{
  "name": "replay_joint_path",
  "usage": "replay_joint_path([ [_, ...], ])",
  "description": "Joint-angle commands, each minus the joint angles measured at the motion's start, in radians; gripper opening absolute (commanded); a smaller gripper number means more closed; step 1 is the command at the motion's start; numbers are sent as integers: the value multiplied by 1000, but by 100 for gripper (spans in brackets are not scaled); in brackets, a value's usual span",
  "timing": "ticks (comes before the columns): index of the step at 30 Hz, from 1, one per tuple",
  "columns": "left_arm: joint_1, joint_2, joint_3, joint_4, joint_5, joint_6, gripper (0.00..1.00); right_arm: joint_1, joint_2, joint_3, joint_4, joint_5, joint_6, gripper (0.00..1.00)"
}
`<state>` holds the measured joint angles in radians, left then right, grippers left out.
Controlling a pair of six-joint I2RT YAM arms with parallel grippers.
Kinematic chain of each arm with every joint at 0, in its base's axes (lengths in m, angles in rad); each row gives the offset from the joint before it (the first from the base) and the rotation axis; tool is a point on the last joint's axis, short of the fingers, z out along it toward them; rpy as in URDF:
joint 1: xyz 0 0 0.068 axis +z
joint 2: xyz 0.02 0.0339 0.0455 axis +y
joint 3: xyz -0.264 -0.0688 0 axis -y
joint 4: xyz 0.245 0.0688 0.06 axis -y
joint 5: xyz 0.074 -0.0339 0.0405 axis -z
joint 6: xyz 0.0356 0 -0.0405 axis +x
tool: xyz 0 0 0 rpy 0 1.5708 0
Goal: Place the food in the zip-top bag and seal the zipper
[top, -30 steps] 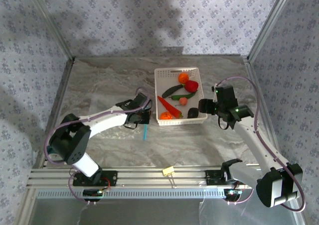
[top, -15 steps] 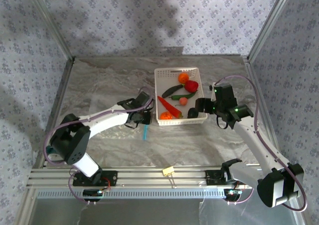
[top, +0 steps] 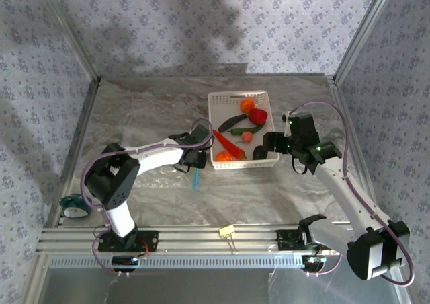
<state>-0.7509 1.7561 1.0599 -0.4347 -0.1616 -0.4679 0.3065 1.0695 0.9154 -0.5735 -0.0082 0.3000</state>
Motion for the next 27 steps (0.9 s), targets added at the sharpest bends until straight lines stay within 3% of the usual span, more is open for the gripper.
replay_joint_path([
  [1,1,24,27,-10,-33,3,38,4,-12,16,-21,4,0,82],
  [13,37,23,-11,26,21,2,24,0,-9,13,-22,8,-1,82],
  [21,53,-28,-38,41,49,8,0,2,-11,14,-23,1,-1,82],
  [27,80,-73,-70,53,68,22,0,5,-11,14,-23,-4,3,81],
])
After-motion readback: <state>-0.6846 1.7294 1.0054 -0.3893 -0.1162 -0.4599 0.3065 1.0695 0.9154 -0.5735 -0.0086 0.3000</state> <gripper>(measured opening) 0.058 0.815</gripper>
